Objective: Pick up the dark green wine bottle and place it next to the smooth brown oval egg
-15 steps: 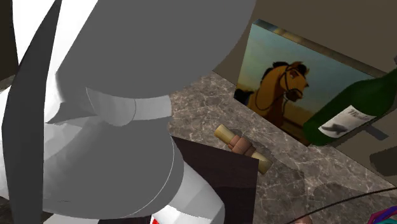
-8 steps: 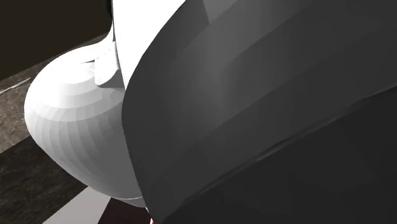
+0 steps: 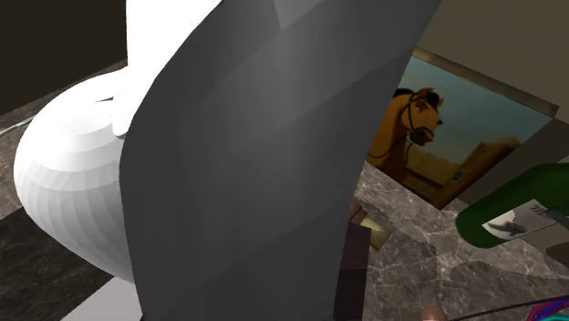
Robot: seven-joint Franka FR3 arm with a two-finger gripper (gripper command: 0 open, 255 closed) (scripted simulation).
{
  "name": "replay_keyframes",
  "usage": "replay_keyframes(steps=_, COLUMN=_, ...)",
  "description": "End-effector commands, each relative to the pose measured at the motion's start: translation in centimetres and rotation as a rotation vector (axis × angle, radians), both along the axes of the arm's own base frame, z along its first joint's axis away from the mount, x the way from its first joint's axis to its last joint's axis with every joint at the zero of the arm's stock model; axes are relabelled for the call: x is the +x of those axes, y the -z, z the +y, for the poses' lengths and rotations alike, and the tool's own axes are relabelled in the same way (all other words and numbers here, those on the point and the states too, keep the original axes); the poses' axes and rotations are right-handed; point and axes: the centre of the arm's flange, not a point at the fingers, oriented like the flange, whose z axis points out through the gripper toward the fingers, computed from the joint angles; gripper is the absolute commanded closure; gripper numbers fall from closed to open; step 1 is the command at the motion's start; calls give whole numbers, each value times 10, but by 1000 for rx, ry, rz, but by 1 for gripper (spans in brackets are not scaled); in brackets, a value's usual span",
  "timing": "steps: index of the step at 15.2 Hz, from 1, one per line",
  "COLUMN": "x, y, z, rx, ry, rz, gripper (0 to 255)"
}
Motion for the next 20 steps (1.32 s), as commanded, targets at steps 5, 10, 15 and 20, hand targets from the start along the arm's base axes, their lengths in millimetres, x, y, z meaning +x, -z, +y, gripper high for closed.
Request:
replay_keyframes(steps=5, x=1, y=32, z=1, rx=-1, ry=0, rz=-1, gripper=255)
replay_keyframes(steps=10, x=1, y=59, z=1, rx=-1, ry=0, rz=-1, gripper=255)
replay_keyframes(steps=15, x=1, y=85, z=1, rx=-1, ry=0, rz=-1, gripper=255)
replay_keyframes(steps=20, x=1, y=112, z=1, rx=-1, ry=0, rz=-1, gripper=255)
